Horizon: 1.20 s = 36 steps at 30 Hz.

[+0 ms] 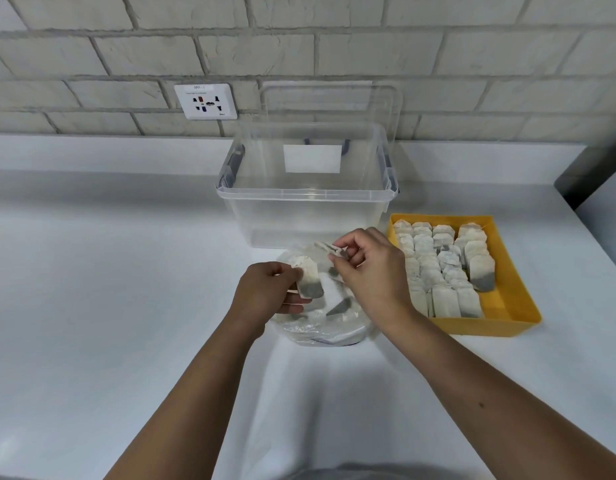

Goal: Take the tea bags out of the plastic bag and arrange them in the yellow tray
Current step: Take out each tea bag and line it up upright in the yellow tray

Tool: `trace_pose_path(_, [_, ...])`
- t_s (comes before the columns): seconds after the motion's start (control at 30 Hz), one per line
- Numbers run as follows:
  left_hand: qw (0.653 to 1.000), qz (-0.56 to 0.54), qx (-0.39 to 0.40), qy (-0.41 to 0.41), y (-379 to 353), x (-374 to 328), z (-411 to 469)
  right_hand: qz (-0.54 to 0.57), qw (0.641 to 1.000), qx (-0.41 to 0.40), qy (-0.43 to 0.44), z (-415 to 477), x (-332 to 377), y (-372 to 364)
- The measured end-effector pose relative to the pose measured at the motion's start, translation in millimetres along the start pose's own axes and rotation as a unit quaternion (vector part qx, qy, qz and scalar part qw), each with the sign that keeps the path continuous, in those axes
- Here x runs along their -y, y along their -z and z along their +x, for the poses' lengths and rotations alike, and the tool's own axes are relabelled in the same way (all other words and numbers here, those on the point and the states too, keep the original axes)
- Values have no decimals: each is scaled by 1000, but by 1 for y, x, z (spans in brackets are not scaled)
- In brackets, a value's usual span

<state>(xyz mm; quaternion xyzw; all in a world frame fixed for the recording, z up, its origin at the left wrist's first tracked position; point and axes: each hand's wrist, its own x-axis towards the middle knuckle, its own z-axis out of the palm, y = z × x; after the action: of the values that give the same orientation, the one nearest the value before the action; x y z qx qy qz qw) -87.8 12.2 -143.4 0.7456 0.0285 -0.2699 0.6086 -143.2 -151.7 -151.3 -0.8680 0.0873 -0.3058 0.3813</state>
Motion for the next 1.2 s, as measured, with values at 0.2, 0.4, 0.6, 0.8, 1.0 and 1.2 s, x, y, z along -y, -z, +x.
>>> trace_pose_path(0.2, [998,-50,18,15,-1,-4,2,-19,987,151,40,-9,1,-7])
trace_pose_path(0.4, [999,-25,12,-22,5,-3,6,-28,970,240,43,-10,7,-7])
trace_pose_path(0.6, [988,80,-95,-91,20,10,13,33,972,224,-60,-17,2,-22])
trace_pose_path(0.8, [983,103,-112,-104,23,14,13,-29,921,357,-150,-15,-11,-48])
trace_pose_path(1.0, [987,76,-104,-93,23,12,13,-97,903,399,-122,-18,-9,-57])
trace_pose_path(1.2, [988,76,-101,-93,23,11,11,-110,908,385,-123,-18,-8,-56])
